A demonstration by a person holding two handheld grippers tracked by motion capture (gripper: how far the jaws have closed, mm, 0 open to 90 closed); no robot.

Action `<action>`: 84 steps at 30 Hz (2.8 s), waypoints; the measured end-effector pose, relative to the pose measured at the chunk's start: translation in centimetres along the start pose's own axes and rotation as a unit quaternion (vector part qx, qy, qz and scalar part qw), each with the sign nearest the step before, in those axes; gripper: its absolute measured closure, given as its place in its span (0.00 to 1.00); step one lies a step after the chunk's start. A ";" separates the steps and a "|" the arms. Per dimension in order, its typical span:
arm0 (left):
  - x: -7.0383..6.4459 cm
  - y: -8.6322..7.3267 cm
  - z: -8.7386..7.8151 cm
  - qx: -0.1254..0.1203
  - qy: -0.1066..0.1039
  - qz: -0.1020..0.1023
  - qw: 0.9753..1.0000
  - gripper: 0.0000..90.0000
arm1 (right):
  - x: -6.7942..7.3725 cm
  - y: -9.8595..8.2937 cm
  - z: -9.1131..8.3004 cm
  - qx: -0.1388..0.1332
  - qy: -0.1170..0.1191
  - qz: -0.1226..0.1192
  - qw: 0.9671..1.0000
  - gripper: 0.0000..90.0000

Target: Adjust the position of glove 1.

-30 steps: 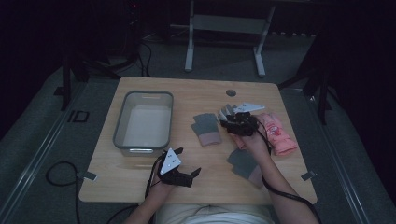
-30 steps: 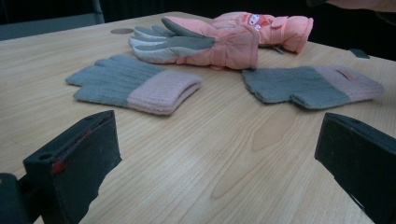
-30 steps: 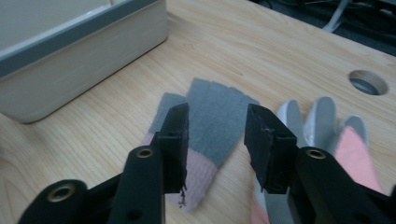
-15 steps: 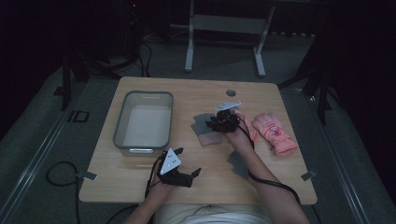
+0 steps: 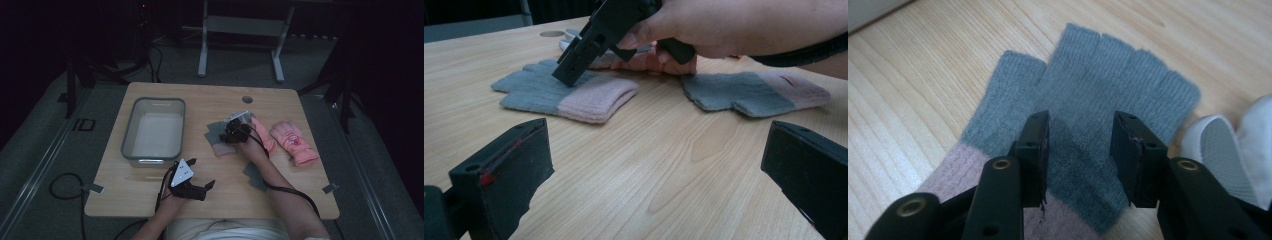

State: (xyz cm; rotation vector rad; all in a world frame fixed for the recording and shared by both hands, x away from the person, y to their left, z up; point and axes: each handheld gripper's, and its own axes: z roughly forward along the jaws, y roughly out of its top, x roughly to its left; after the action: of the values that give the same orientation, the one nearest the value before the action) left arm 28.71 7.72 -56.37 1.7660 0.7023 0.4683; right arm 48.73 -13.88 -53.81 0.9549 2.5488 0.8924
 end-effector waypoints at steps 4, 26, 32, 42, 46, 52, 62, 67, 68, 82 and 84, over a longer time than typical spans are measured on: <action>0.0 0.0 0.0 0.001 0.003 0.001 1.000 0.00 | -0.4 0.1 0.5 0.014 0.014 0.035 0.999 0.77; -0.2 0.0 -0.1 -0.001 0.009 0.005 1.000 0.00 | 5.3 -2.3 -7.9 -0.072 -0.010 0.138 0.988 0.95; -0.1 0.0 -0.1 -0.001 0.006 0.003 1.000 0.00 | 7.7 -5.2 -8.7 -0.072 -0.020 0.148 0.986 0.95; -0.1 0.0 -0.1 -0.001 0.005 0.004 1.000 0.00 | 8.7 -8.3 -6.7 -0.047 -0.007 0.193 0.980 0.94; -0.1 0.0 0.0 -0.001 0.006 0.002 1.000 0.00 | 8.3 -8.8 -6.2 -0.044 -0.002 0.193 0.980 0.91; -0.2 0.0 -0.1 0.000 0.006 0.004 1.000 0.00 | 7.5 -8.5 -8.5 -0.062 -0.002 0.174 0.983 0.83; -0.2 0.0 0.0 -0.001 0.006 0.004 1.000 0.00 | 3.6 -9.2 -13.8 -0.067 -0.013 0.071 0.995 0.79; -0.2 0.0 0.0 -0.001 0.006 0.003 1.000 0.00 | 0.7 -12.7 -14.4 -0.025 0.003 0.070 0.997 0.78; -0.2 0.0 0.0 -0.001 0.006 0.003 1.000 0.00 | 0.5 -13.3 -14.4 -0.019 0.007 0.069 0.997 0.78; -0.2 0.0 0.0 -0.001 0.008 0.003 1.000 0.00 | 1.2 -16.0 -13.5 0.029 0.027 0.018 0.999 0.74; -0.2 0.0 0.0 -0.001 0.008 0.003 1.000 0.00 | 1.5 -15.9 -13.5 0.040 0.022 0.001 0.999 0.76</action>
State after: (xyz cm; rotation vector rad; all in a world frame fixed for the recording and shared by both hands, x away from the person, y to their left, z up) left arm 28.53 7.60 -56.37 1.7646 0.7071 0.4869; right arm 33.67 -28.35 -53.54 0.9703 2.6390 0.8268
